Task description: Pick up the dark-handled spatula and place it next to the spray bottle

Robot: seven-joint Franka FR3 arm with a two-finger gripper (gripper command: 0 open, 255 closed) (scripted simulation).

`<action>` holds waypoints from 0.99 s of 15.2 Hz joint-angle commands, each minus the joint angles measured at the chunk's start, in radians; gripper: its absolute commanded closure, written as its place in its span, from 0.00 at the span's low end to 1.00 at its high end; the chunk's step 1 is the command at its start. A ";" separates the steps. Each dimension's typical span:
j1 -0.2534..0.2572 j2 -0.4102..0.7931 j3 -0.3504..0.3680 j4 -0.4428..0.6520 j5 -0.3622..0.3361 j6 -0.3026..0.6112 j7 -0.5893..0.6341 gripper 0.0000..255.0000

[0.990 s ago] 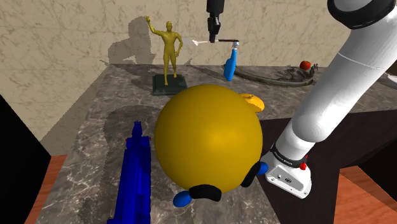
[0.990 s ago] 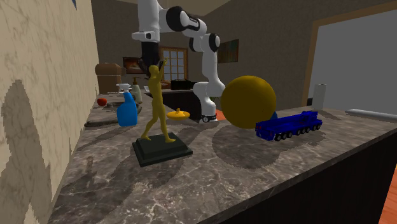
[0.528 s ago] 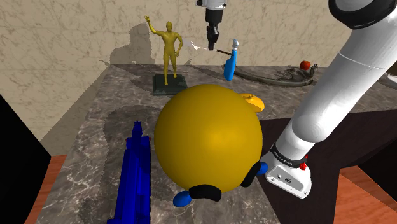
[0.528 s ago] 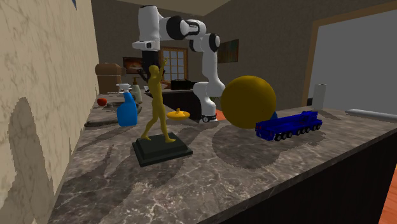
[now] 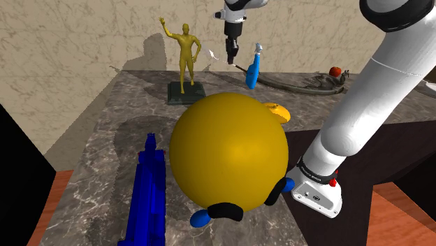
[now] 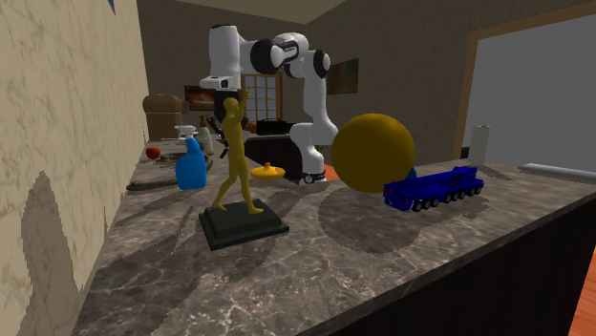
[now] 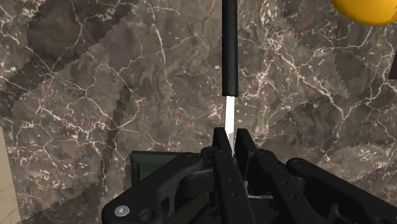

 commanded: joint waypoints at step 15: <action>-0.002 0.049 -0.002 -0.164 0.001 0.212 0.008 1.00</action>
